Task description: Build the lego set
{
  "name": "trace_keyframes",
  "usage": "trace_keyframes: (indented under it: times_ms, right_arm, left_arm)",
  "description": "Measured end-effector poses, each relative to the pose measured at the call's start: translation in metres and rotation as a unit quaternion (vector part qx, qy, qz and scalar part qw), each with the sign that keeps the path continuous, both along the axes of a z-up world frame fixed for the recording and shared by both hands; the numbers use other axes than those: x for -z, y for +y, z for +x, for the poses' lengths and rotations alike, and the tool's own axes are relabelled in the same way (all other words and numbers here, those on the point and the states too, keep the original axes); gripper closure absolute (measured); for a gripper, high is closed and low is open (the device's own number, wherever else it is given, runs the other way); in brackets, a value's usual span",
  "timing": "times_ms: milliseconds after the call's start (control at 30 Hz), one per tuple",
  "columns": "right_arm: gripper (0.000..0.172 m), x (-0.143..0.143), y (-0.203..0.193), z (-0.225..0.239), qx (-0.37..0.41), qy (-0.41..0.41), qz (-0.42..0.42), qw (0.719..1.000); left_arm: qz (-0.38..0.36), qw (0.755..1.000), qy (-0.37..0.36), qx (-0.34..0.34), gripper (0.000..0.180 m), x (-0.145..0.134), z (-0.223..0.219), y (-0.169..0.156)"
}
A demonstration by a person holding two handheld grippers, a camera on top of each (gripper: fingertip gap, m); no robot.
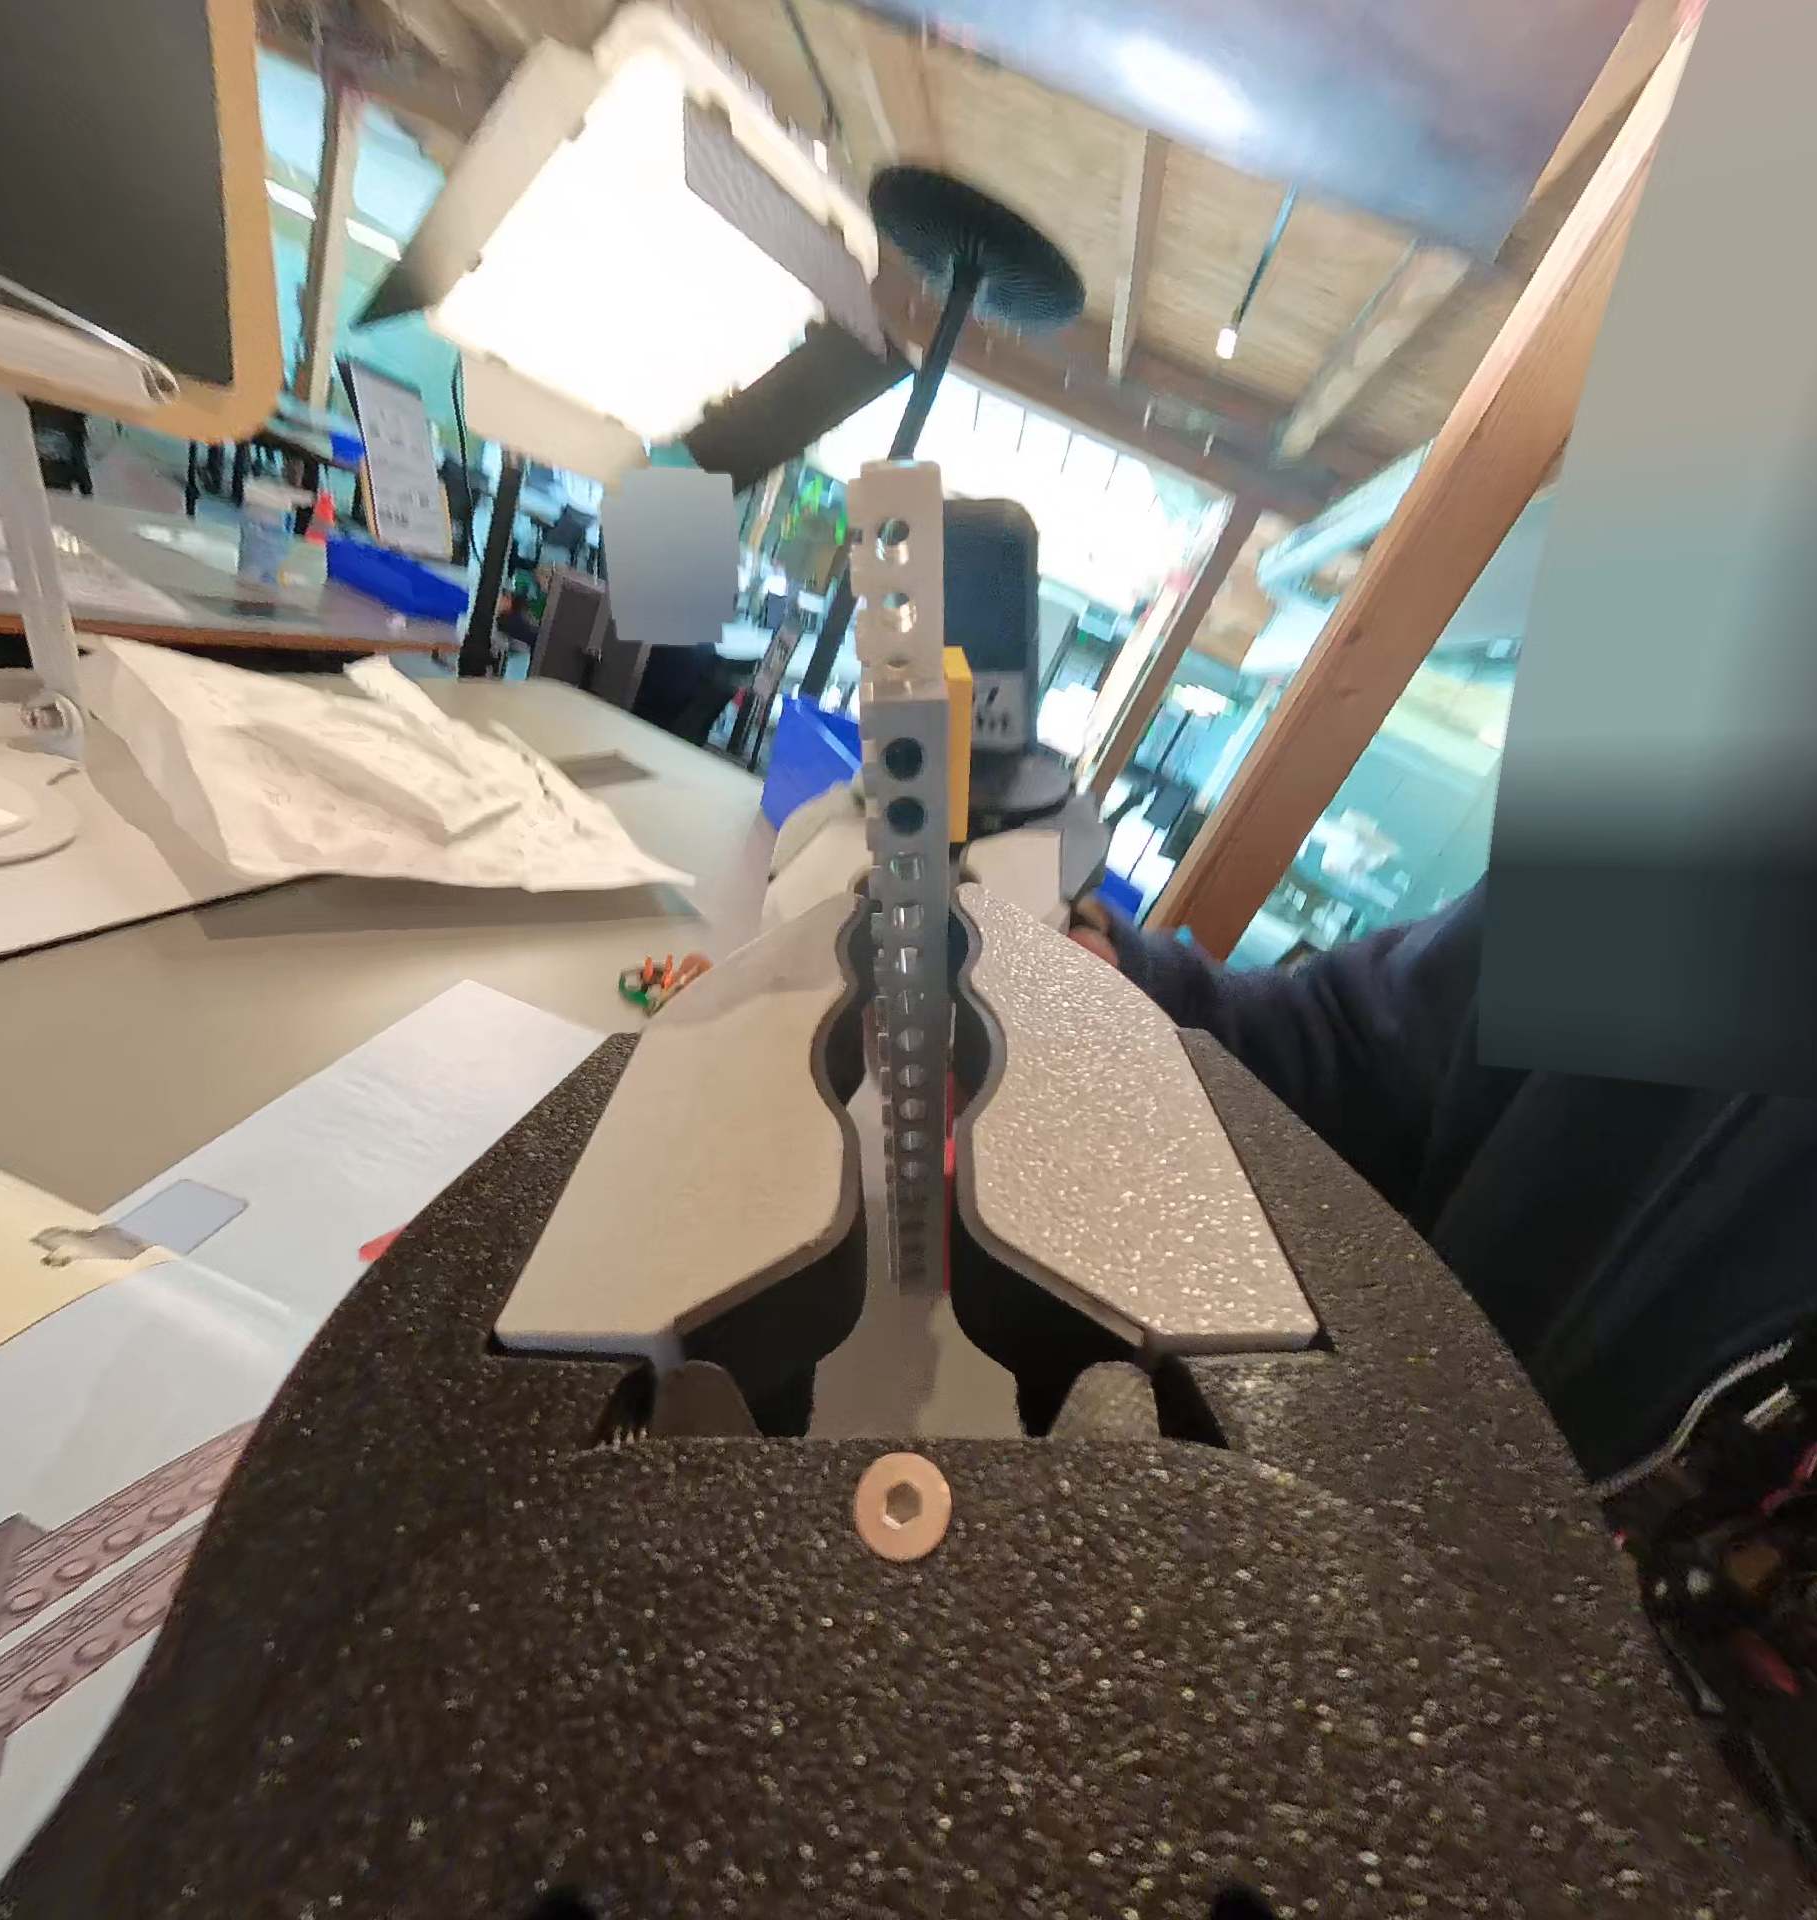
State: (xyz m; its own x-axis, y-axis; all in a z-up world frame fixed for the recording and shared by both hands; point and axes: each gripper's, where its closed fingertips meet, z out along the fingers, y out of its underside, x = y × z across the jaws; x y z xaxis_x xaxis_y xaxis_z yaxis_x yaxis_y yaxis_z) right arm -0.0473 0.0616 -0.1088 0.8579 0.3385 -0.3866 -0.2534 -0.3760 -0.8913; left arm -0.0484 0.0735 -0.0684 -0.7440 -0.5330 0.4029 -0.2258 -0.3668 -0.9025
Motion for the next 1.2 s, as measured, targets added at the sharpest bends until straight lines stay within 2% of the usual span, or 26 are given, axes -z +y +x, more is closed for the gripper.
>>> trace_keyframes:
  times_ms: [100, 167, 300, 367, 467, 600, 667, 833, 1100, 1200]
  right_arm:
    - [0.146, 0.010, -0.006, -0.007, -0.025, -0.043, -0.038, 0.998]
    - [0.136, 0.014, -0.006, -0.008, -0.024, -0.065, -0.046, 0.997]
    - [0.126, 0.001, 0.000, 0.001, 0.009, -0.031, -0.019, 0.999]
    - [0.126, 0.002, -0.004, 0.006, 0.012, -0.045, -0.029, 0.998]
    - [0.127, 0.017, -0.014, 0.002, -0.016, -0.101, -0.075, 0.992]
    - [0.127, 0.049, -0.020, -0.035, -0.104, -0.134, -0.127, 0.977]
    - [0.126, 0.070, -0.016, -0.048, -0.123, -0.161, -0.151, 0.968]
    - [0.124, 0.102, -0.004, -0.064, -0.128, -0.210, -0.179, 0.953]
    - [0.119, 0.118, 0.006, -0.064, -0.111, -0.250, -0.196, 0.942]
    - [0.124, 0.124, 0.005, -0.062, -0.105, -0.281, -0.204, 0.932]
  left_arm:
    - [0.066, 0.998, 0.000, 0.002, 0.168, 0.010, -0.001, -0.009]
    - [0.090, 0.996, 0.004, 0.003, 0.168, 0.016, -0.001, -0.013]
    - [0.072, 0.997, 0.029, 0.003, 0.168, 0.019, 0.002, -0.008]
    - [0.067, 0.997, 0.044, -0.015, 0.168, 0.022, 0.006, 0.001]
    - [0.046, 0.995, 0.072, -0.044, 0.168, 0.025, 0.012, 0.019]
    - [0.019, 0.993, 0.097, -0.067, 0.168, 0.029, 0.017, 0.037]
    - [0.014, 0.992, 0.104, -0.074, 0.168, 0.031, 0.018, 0.042]
    - [0.011, 0.987, 0.138, -0.082, 0.168, 0.041, 0.021, 0.047]
    - [0.001, 0.977, 0.207, -0.044, 0.168, 0.058, 0.018, 0.041]
    - [0.004, 0.974, 0.222, -0.034, 0.168, 0.063, 0.016, 0.039]
